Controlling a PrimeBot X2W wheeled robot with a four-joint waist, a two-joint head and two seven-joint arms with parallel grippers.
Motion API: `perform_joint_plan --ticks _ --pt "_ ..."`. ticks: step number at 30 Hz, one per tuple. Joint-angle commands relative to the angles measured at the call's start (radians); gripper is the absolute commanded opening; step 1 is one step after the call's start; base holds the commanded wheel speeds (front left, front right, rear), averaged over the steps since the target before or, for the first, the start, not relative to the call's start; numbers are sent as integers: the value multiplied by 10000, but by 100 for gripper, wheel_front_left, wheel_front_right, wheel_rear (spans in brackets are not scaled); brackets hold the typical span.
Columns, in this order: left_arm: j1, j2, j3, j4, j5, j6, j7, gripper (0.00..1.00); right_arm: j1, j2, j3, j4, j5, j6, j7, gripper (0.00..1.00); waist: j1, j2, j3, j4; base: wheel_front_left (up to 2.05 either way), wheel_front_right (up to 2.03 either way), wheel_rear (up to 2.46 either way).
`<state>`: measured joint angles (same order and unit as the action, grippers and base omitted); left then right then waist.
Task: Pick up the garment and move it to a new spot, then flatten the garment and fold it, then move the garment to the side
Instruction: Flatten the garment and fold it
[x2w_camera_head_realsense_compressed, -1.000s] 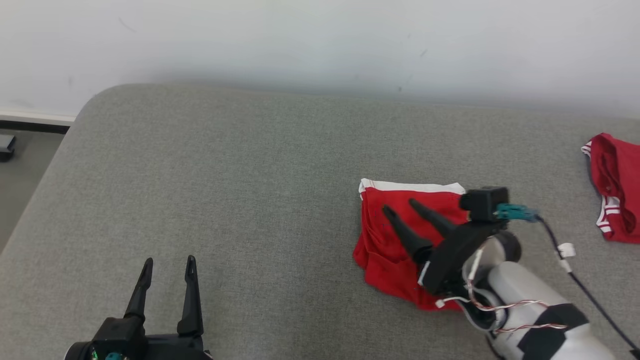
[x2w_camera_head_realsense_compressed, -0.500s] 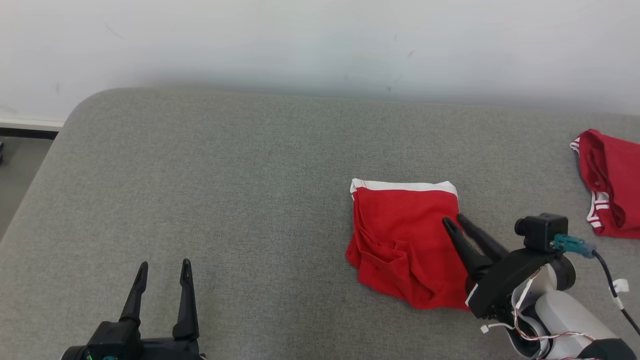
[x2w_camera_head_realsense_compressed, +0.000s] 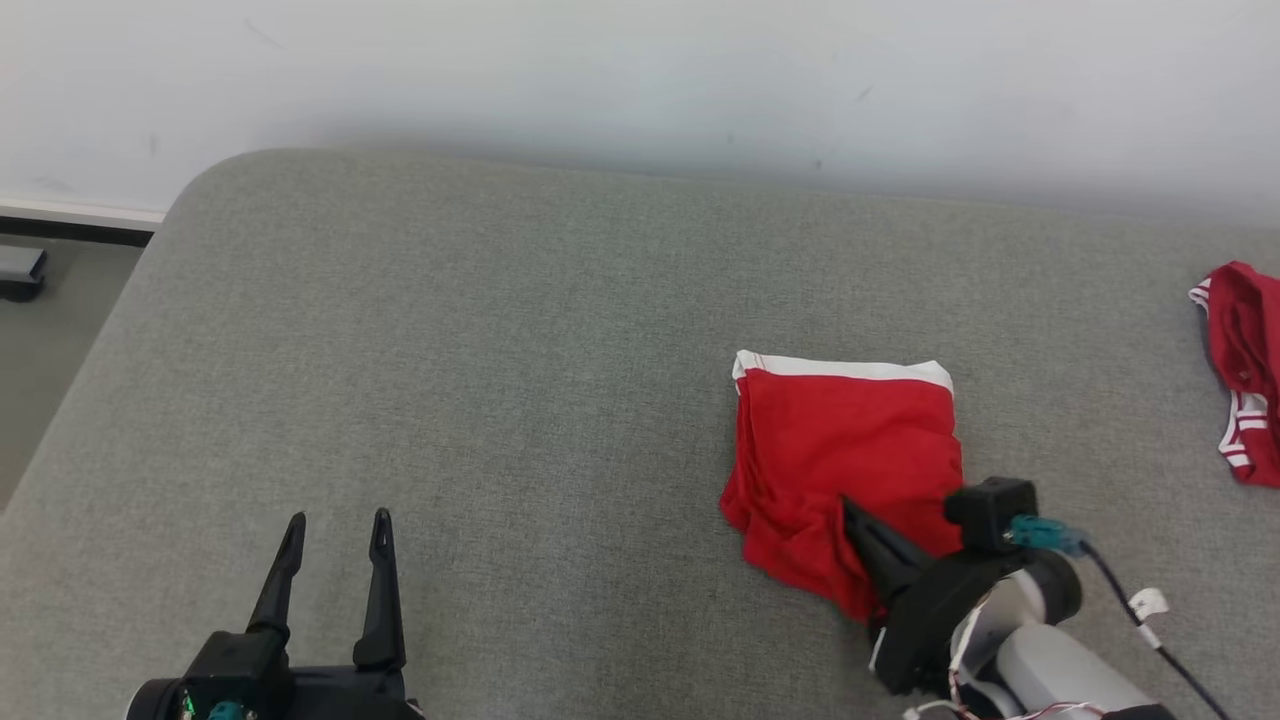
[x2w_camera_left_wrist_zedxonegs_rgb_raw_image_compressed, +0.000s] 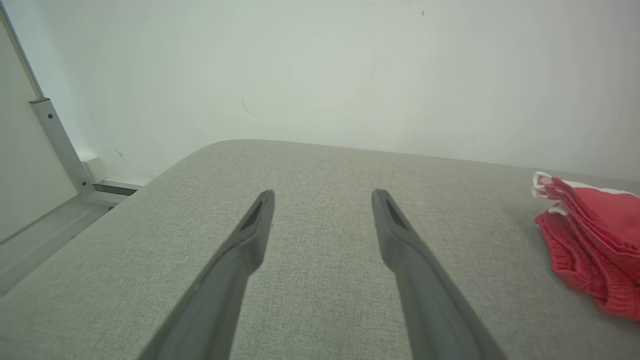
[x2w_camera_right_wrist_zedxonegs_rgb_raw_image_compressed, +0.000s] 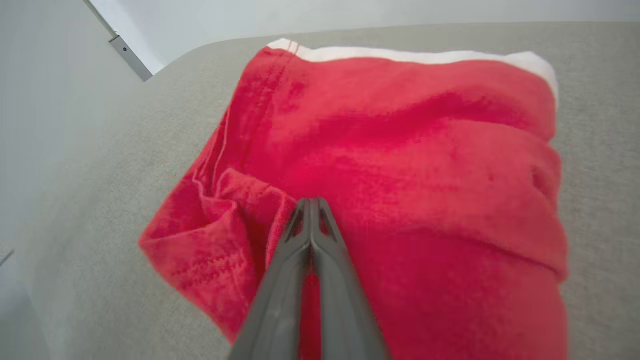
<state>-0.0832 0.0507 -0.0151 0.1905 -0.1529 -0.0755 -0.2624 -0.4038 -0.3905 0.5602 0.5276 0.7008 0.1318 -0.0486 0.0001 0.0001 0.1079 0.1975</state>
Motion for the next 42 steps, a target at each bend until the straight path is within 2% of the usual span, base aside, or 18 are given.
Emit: perform_joint_plan --ticks 1,10,17,20,30,32,33,35,42 --pt "-12 -10 -1 -5 48 26 -32 100 16 182 231 -3 102 -28 -107 0 -1 -1 12 83 0 0 0" --pt "-55 -8 -59 51 -33 51 -32 100 402 912 1378 -290 685 -28 -494 0 -1 -1 6 212 0 0 0" --pt "117 -8 62 11 77 94 -32 100 125 819 1199 -364 952 -28 -1365 0 -1 -1 -140 -105 0 0 0" --pt "226 -8 203 -12 196 77 -32 100 284 635 492 -633 1141 -28 -1847 0 -1 -1 -314 -423 0 0 0" --pt "463 36 612 -81 331 5 -32 100 1471 494 -1611 -1735 153 -28 -2166 0 -1 -1 -712 -1289 0 0 0" --pt "532 35 675 -119 391 -1 -32 100 1841 591 -2220 -2097 -256 -28 -2171 0 -1 -1 -796 -1465 0 0 0" --pt "611 39 704 -172 453 31 -32 100 2289 669 -2821 -2430 -898 -28 -2168 0 -1 -1 -883 -1607 0 0 0" --pt "642 34 681 -192 491 46 -32 100 2512 748 -3156 -2596 -1200 -28 -2169 0 -1 -1 -912 -1657 0 0 0" --pt "893 30 712 -337 613 88 -32 100 3943 1836 -4945 -3599 -2432 -28 -2172 0 -1 -1 -1108 -1917 0 0 0"
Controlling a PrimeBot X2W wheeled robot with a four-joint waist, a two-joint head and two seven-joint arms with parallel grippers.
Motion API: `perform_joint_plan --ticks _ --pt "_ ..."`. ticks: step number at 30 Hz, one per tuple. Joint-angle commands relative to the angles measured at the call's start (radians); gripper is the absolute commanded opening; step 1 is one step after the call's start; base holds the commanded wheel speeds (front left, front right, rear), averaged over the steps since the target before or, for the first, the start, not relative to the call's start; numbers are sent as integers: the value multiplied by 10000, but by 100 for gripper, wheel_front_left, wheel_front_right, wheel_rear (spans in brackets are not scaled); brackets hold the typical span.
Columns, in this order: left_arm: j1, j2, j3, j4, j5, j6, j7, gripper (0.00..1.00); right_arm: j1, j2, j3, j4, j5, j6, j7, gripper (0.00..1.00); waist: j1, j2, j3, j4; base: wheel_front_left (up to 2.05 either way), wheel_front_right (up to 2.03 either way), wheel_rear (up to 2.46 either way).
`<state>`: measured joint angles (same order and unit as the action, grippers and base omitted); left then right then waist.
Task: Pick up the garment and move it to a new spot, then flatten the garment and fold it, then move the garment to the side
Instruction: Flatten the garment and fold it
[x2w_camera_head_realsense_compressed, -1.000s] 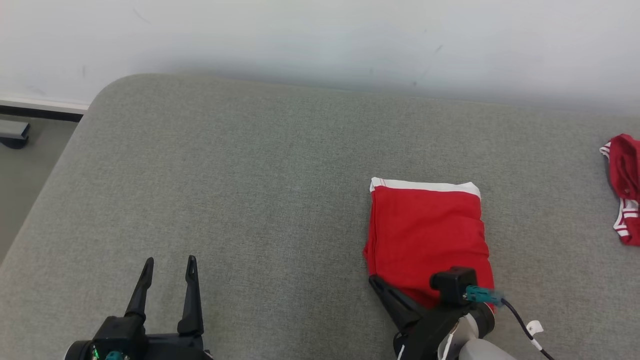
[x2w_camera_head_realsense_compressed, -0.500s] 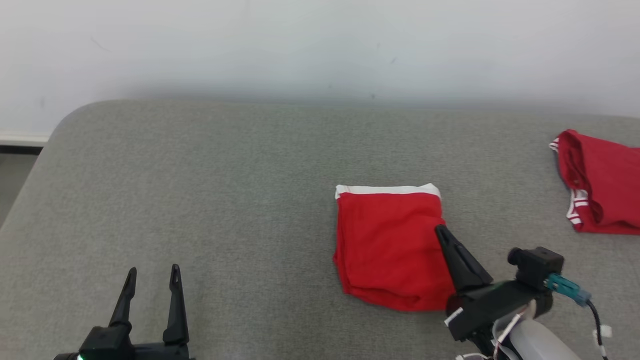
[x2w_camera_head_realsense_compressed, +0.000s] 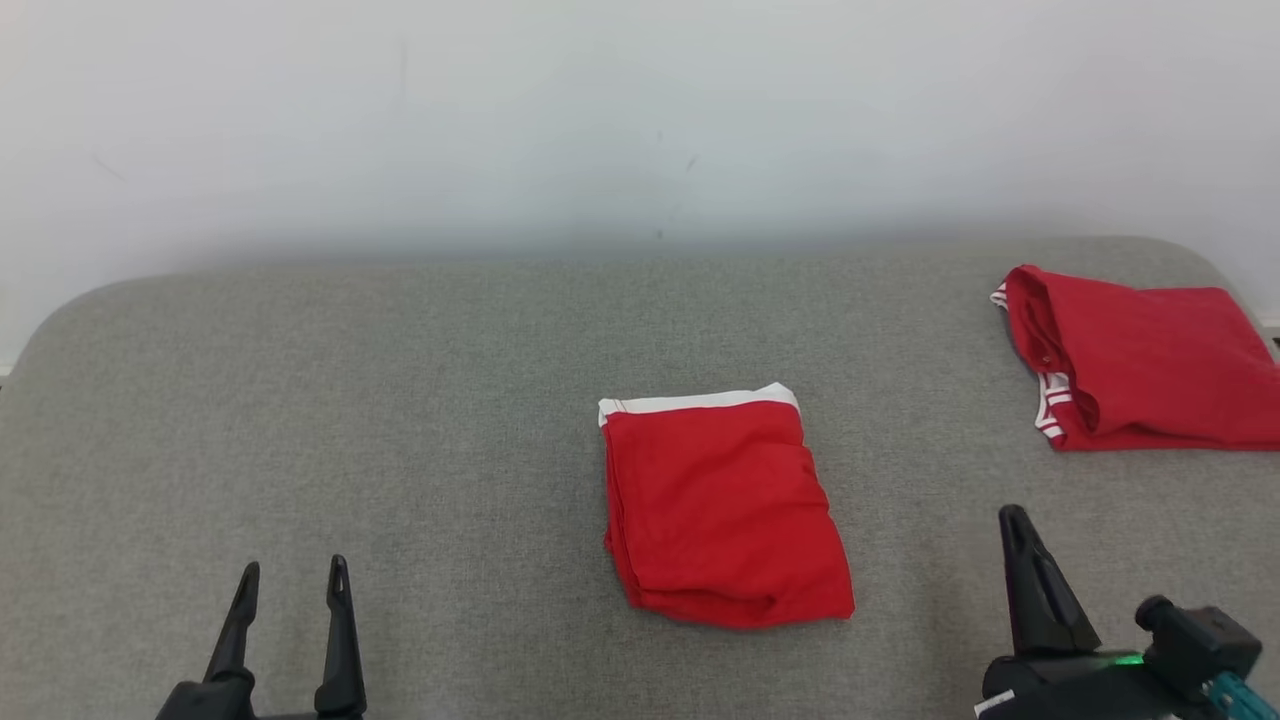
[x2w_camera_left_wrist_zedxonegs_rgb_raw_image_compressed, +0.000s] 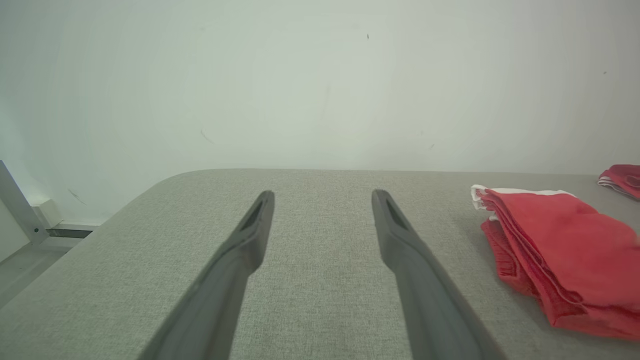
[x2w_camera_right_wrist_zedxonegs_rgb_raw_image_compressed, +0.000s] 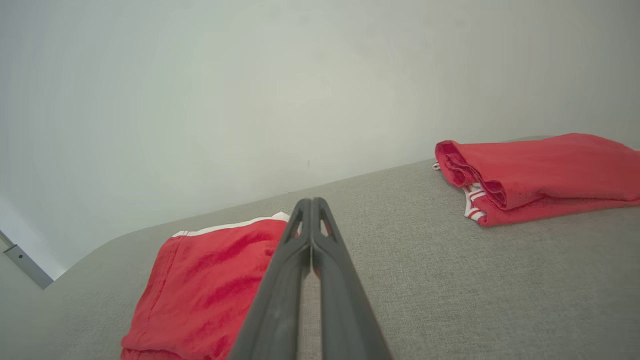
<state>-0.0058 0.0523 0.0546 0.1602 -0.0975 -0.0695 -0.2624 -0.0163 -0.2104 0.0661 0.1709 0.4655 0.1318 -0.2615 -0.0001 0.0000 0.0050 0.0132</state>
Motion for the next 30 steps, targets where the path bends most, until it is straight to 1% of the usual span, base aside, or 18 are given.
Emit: perform_joint_plan --ticks 1,4,5,6,7,10,13,17,18,23,30 --pt "152 22 31 -56 101 35 -32 100 218 183 -170 -192 -226 -28 -44 0 1 0 -105 -97 0 0 0" --pt "239 113 77 -62 235 52 -32 100 643 413 -457 -631 -890 -28 -44 0 1 0 -181 -112 0 0 0" --pt "258 157 72 -46 307 62 -32 100 792 523 -550 -732 -1055 -28 -45 15 1 0 -218 -108 0 0 0" --pt "302 176 43 -63 377 84 -32 100 918 637 -662 -821 -1220 -28 -45 43 1 0 -256 -98 0 0 0" --pt "351 172 19 -94 386 87 -32 100 1014 737 -781 -920 -1376 -28 -45 100 1 0 -300 -90 0 0 0" --pt "540 252 12 -171 500 102 -32 100 1289 946 -1001 -1080 -1652 -28 -45 100 1 0 -439 -62 0 0 0" --pt "723 359 4 -193 551 29 -32 100 1447 1070 -1259 -1217 -1921 -28 -45 100 1 0 -543 -14 0 0 0" --pt "904 497 -129 -269 623 -71 -30 100 1565 1157 -1342 -1331 -2264 -28 -46 100 1 0 -645 81 0 0 0" --pt "963 516 -151 -314 675 -32 -32 100 1603 1168 -1299 -1325 -2317 -28 -46 100 1 0 -669 107 0 0 0" --pt "1090 628 -220 -444 759 18 -32 100 1638 1201 -1212 -1196 -2418 -28 -46 100 1 0 -746 237 0 0 0" --pt "1233 756 -205 -665 509 -108 -32 100 1599 1299 -1193 -985 -2356 -28 -46 100 1 0 -779 295 0 0 0"
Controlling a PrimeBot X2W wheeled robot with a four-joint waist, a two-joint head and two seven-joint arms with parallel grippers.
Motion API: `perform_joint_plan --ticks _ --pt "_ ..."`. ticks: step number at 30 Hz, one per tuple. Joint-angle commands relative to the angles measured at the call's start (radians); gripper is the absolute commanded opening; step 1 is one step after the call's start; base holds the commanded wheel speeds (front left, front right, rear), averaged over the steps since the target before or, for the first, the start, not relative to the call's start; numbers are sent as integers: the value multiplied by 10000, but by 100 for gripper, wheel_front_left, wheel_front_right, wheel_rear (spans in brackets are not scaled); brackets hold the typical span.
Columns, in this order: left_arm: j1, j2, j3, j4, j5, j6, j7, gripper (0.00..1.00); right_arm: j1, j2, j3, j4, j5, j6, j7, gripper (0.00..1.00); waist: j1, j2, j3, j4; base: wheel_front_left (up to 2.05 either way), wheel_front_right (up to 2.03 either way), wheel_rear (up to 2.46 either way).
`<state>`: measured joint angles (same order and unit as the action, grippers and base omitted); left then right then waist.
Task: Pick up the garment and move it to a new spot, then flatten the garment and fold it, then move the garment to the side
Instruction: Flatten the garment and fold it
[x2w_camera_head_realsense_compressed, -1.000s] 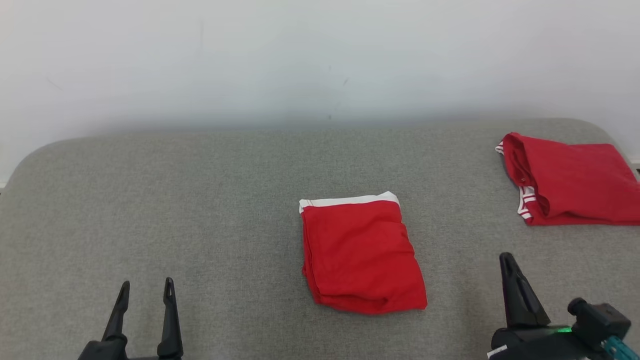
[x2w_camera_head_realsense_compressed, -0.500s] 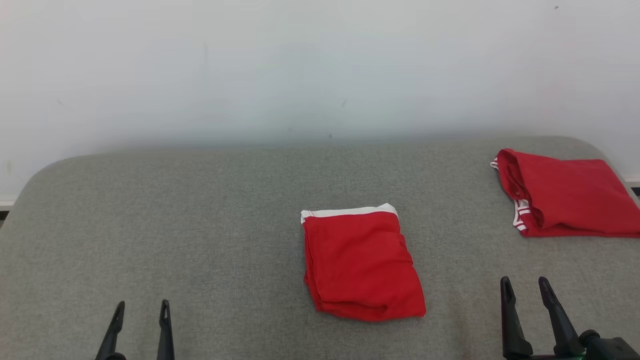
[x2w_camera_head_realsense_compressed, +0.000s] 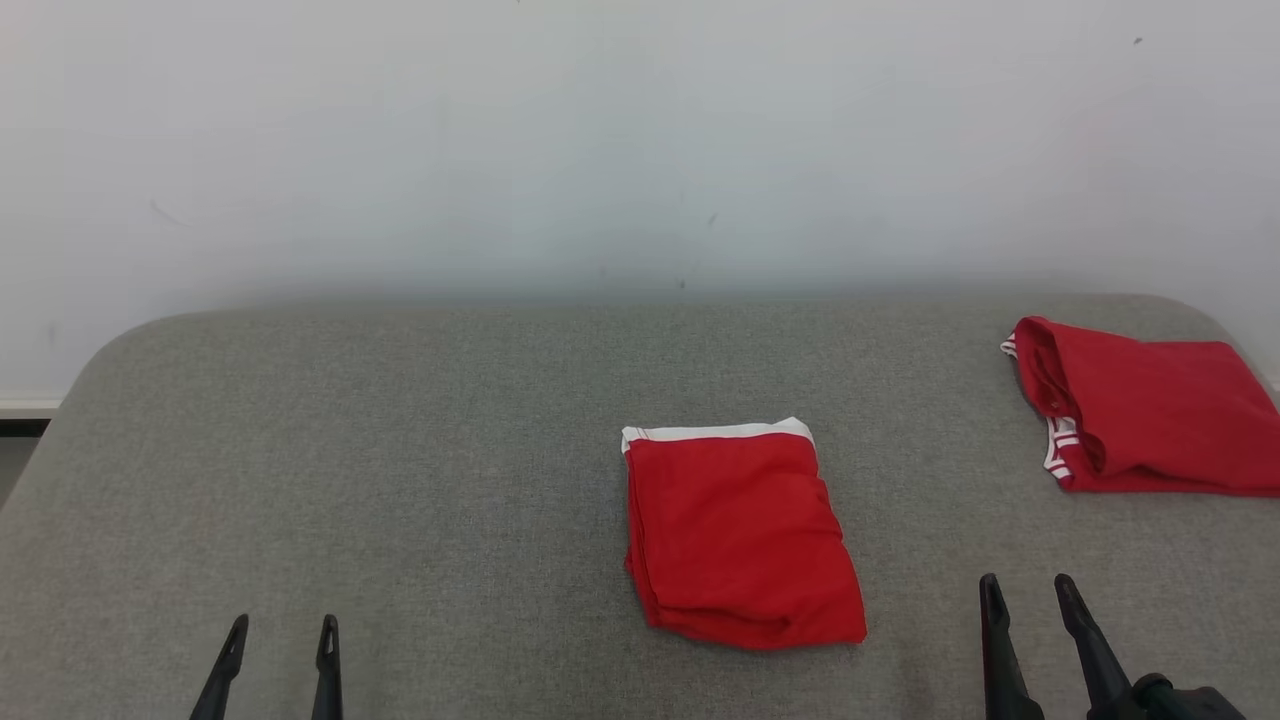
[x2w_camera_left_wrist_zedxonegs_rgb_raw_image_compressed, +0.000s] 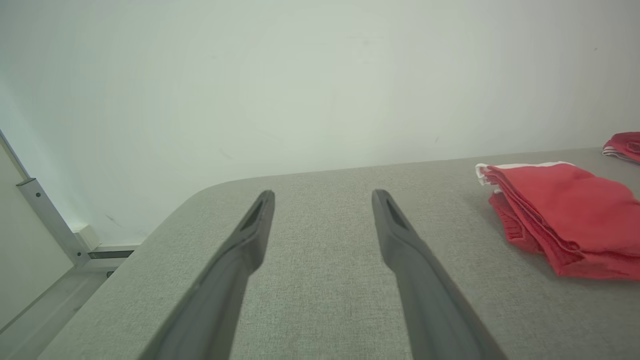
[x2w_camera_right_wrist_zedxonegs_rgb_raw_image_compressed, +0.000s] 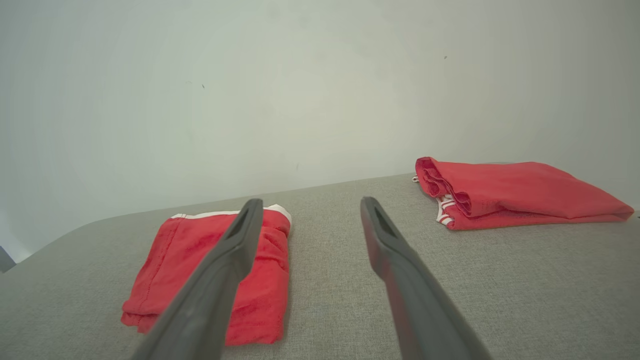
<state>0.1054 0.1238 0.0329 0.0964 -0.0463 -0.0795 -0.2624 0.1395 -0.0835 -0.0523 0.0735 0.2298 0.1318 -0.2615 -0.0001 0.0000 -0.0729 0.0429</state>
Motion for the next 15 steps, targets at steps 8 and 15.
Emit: perform_joint_plan --ticks 8,15 --pt "155 86 75 -66 -86 71 -32 100 -43 102 129 170 -163 -28 -46 100 1 0 11 24 0 0 0" --pt "173 129 51 -45 -97 100 -32 100 -34 92 115 208 -260 -28 -47 100 1 0 15 43 0 0 0"
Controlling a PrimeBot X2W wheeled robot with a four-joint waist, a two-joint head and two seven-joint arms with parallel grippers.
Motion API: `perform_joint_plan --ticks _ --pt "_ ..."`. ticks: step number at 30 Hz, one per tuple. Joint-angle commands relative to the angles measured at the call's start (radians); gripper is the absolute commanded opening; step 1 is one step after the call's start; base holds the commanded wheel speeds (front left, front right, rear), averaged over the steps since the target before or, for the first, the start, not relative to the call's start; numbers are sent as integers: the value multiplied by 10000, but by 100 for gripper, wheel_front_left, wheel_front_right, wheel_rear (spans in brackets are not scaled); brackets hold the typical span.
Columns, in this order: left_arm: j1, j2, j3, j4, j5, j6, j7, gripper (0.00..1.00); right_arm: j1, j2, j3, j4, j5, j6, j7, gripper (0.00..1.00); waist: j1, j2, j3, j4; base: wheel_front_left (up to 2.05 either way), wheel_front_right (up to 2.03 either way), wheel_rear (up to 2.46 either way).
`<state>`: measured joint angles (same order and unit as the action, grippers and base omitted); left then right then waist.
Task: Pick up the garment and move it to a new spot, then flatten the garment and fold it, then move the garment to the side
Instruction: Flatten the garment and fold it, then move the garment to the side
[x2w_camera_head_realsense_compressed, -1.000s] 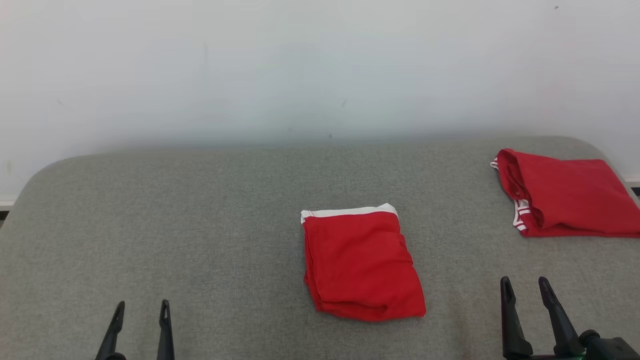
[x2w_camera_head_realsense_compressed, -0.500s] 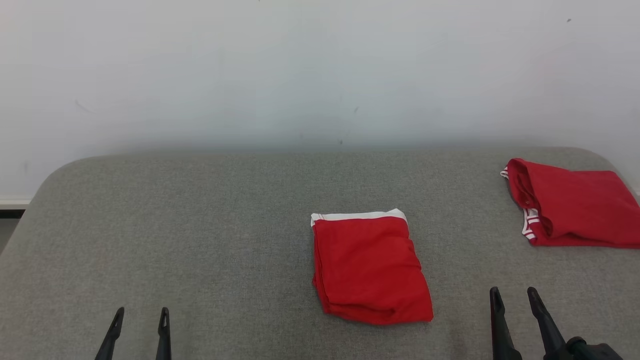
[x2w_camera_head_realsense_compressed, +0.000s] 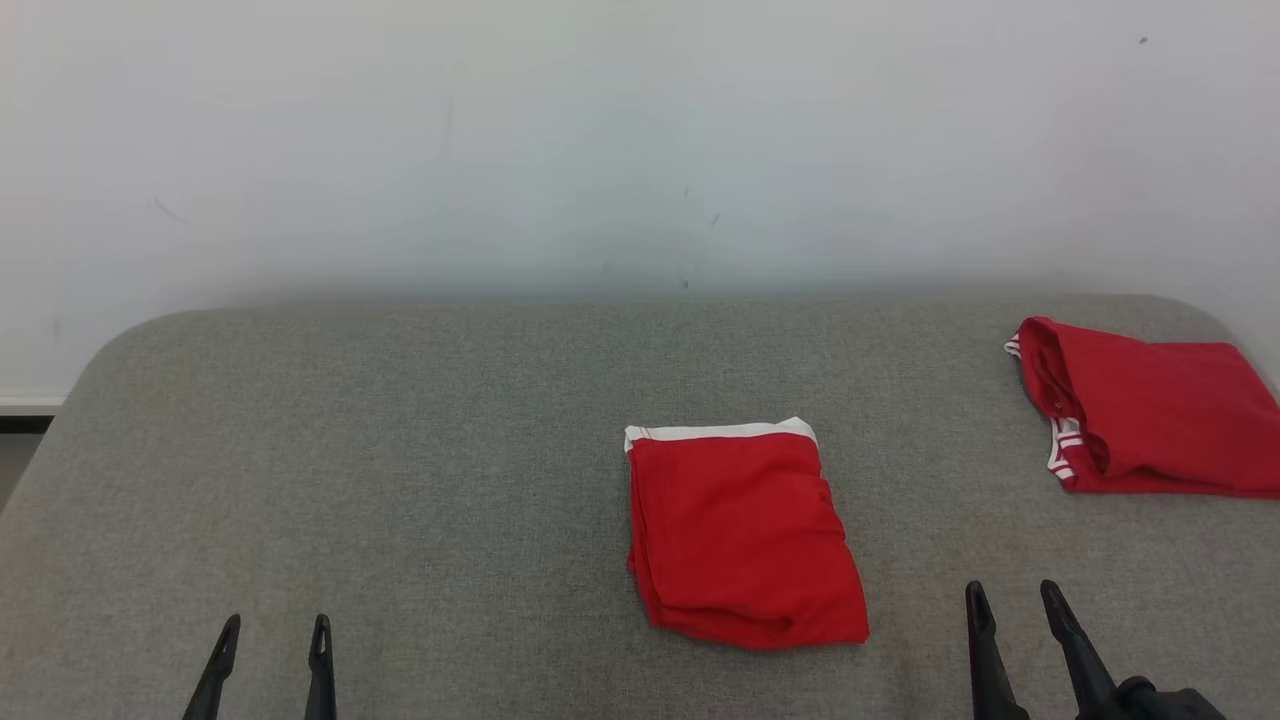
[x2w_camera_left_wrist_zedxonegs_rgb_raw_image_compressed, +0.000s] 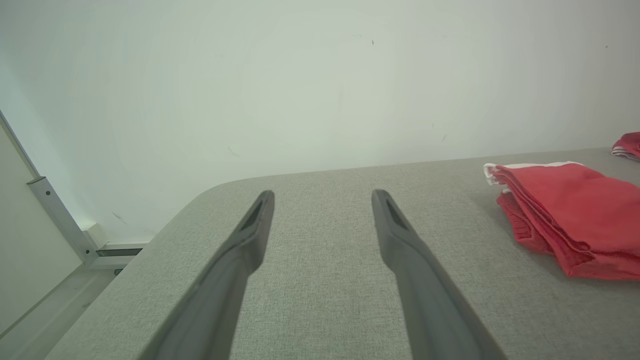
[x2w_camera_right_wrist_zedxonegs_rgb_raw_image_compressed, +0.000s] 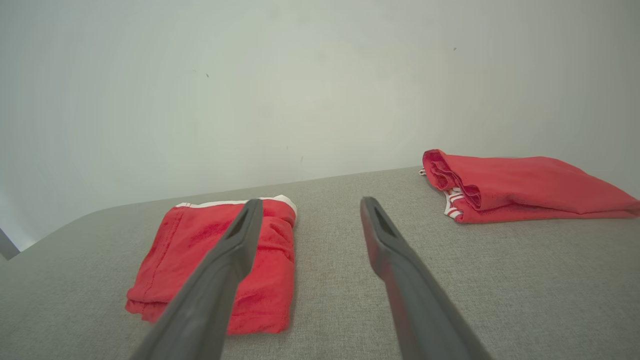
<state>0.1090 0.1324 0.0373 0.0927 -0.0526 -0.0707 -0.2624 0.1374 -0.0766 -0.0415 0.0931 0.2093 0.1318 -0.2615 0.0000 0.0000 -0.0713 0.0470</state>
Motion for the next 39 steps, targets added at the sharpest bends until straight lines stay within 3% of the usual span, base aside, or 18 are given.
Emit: perform_joint_plan --ticks 1,29,39 --pt "138 49 1 2 -33 19 -32 100 -14 12 14 12 -69 -28 -47 100 0 0 -4 5 0 0 0" --pt "119 65 -120 10 -201 147 -32 100 -107 -95 58 195 -186 -28 -47 100 0 0 16 63 0 0 0" --pt "-318 -73 -568 106 -135 0 -32 100 -1736 -334 75 1477 -273 -28 437 100 0 0 388 767 0 0 0"
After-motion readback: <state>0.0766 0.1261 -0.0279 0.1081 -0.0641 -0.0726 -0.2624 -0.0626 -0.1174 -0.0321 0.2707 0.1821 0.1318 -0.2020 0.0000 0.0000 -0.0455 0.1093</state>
